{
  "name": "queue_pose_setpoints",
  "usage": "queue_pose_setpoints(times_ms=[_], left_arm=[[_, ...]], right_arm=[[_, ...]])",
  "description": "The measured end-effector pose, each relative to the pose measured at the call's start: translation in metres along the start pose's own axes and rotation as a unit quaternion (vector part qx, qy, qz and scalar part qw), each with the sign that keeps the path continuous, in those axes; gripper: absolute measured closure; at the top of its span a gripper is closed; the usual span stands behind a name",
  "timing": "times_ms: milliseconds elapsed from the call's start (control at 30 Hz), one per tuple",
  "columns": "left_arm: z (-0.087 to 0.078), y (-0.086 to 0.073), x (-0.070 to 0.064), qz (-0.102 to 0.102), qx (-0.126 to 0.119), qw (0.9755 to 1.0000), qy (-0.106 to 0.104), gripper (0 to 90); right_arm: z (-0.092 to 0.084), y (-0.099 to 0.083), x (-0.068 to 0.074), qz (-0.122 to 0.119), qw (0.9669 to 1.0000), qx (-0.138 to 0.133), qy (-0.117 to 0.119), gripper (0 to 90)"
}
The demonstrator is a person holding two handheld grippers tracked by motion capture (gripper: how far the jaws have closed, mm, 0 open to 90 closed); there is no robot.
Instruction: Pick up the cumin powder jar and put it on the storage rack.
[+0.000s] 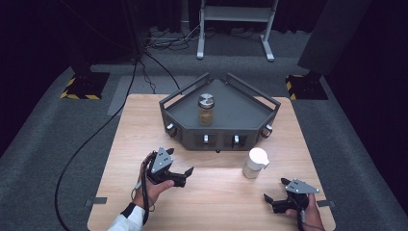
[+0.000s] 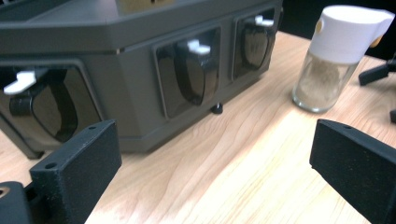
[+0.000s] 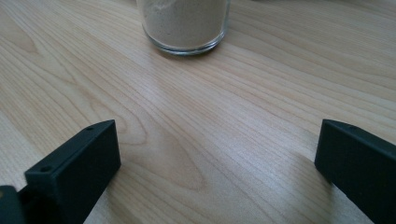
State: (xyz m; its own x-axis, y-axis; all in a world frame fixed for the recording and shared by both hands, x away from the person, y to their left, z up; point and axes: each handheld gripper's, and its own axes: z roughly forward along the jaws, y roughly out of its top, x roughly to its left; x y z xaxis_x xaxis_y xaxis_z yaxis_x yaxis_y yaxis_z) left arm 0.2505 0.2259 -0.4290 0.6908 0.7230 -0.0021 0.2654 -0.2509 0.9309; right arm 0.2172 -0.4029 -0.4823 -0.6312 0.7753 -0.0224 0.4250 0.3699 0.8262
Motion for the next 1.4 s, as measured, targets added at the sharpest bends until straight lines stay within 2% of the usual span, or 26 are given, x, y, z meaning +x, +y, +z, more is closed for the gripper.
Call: queue_pose_setpoints(times_ms=[333, 433, 667, 1133, 1233, 1300, 1400], left_arm=[[0.000, -0.028, 0.001, -0.018, 0.017, 0.9997, -0.007, 2.1], [0.000, -0.035, 0.001, -0.016, 0.026, 0.9995, -0.009, 2.1], [0.001, -0.047, 0.003, -0.028, 0.042, 0.9987, -0.008, 2.1], [0.006, -0.060, 0.001, -0.034, 0.078, 0.9964, -0.005, 2.5], [0.008, -0.062, 0.001, -0.040, 0.083, 0.9957, -0.009, 2.6], [0.009, -0.062, -0.001, -0.033, 0.086, 0.9957, -0.008, 2.7], [0.009, -0.063, -0.001, -0.037, 0.086, 0.9956, -0.009, 2.7]], right_arm=[[0.000, 0.000, 0.000, -0.001, 1.0000, -0.001, -0.001, 0.0], [0.000, 0.000, 0.000, -0.002, 1.0000, -0.001, -0.001, 0.0], [0.000, 0.000, 0.000, -0.002, 1.0000, -0.001, -0.001, 0.1], [0.000, 0.000, 0.000, -0.002, 1.0000, -0.001, 0.000, 0.2], [0.000, 0.000, 0.000, -0.003, 1.0000, -0.001, -0.001, 0.2], [0.000, 0.000, 0.001, -0.002, 1.0000, -0.001, -0.001, 0.2], [0.000, 0.000, 0.000, -0.002, 1.0000, -0.001, 0.000, 0.2]])
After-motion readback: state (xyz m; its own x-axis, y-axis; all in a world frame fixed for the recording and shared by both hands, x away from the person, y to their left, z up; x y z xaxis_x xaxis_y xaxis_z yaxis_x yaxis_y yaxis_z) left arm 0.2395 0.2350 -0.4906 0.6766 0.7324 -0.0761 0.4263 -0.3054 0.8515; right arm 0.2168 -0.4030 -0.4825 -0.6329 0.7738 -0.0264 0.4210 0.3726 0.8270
